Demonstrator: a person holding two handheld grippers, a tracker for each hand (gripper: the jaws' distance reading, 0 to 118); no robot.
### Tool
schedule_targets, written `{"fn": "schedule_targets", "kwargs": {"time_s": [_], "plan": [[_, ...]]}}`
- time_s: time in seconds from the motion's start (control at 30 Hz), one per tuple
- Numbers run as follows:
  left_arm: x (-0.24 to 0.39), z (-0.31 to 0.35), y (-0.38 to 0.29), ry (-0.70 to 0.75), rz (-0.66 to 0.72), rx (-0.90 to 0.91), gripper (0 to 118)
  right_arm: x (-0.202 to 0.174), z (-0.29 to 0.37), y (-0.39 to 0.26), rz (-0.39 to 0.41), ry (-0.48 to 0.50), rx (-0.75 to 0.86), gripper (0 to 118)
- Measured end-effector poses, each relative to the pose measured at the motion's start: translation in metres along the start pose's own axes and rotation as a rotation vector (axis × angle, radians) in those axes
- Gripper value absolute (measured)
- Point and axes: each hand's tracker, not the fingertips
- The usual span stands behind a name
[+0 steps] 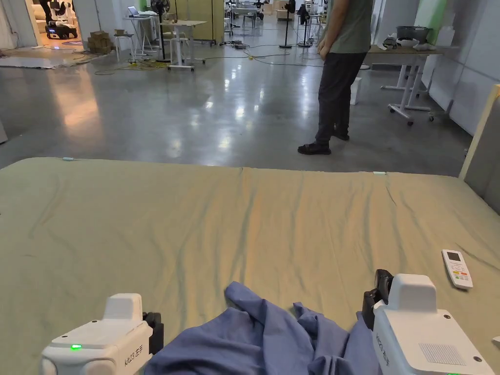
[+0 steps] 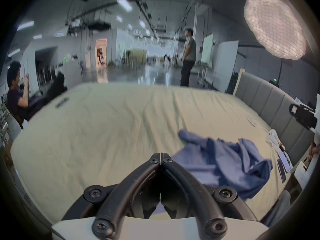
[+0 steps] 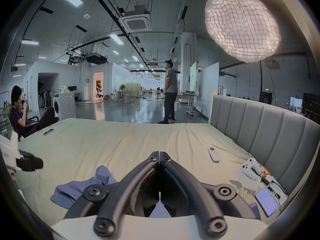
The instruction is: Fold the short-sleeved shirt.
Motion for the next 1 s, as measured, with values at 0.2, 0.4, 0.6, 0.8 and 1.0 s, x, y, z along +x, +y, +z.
{"fn": "schedule_targets", "kwargs": {"time_s": [0.2, 0.4, 0.6, 0.8, 1.0], "plan": [[-0.022, -0.047, -0.031, 0.053, 0.042, -0.303, 49, 0.002, -0.006, -0.013, 0.008, -0.003, -0.028, 0], [-0.02, -0.073, -0.06, 0.048, 0.065, -0.368, 57, 0.005, -0.006, -0.022, -0.022, -0.019, -0.079, 0], [0.009, -0.07, -0.057, 0.111, -0.103, -0.349, 12, 0.011, -0.015, -0.035, -0.025, -0.033, -0.105, 0], [0.001, -0.054, -0.05, 0.067, -0.027, -0.304, 4, 0.031, -0.023, -0.034, -0.036, -0.035, -0.136, 0], [-0.007, -0.023, -0.022, 0.025, 0.039, -0.175, 4, 0.08, -0.082, -0.051, -0.099, -0.01, -0.309, 0]]}}
